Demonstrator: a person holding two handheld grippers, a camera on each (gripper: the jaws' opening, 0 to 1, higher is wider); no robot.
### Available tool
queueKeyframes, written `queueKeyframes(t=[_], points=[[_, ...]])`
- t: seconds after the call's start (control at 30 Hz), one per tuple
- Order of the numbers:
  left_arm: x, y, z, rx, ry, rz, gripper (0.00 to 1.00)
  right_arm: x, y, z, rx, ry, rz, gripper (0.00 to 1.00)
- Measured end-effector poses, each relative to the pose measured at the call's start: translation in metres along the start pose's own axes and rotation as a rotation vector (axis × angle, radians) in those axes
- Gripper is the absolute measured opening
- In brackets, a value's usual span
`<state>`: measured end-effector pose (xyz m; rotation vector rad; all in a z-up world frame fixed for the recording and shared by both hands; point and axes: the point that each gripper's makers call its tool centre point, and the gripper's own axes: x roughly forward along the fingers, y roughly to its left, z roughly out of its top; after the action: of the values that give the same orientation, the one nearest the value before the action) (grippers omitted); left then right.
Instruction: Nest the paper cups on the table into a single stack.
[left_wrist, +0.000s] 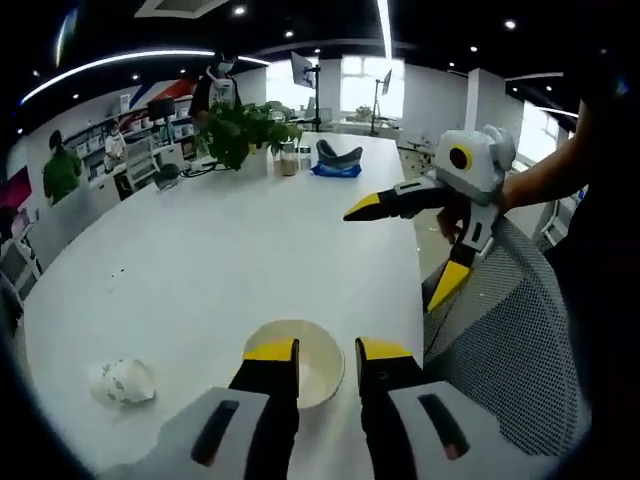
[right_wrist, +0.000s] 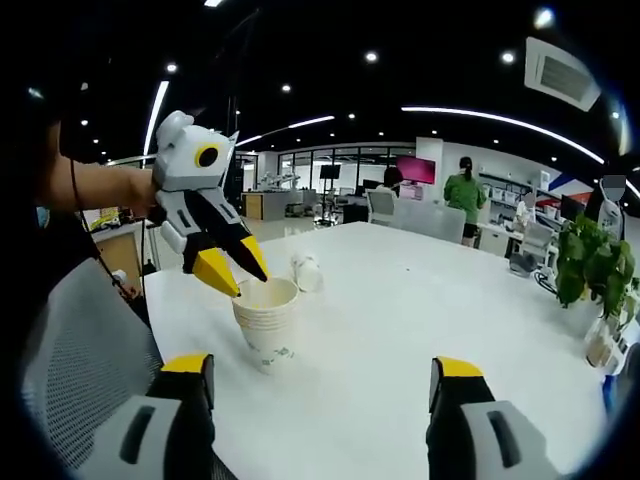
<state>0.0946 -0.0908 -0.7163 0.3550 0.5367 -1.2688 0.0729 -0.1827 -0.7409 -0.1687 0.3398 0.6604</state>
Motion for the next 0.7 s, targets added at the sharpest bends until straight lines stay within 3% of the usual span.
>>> queueKeyframes(t=[0.4,0.7], points=[[-0.025,0.034,-0.001,-0.028,-0.051,0.089,0.25,0.000,0.002,0.001,-0.005,-0.003,0.007,0.92],[-0.047,0.077,-0.008,-0.063,-0.066,0.220,0.34,0.001,0.001,0.000,-0.007,0.000,0.008,0.92]])
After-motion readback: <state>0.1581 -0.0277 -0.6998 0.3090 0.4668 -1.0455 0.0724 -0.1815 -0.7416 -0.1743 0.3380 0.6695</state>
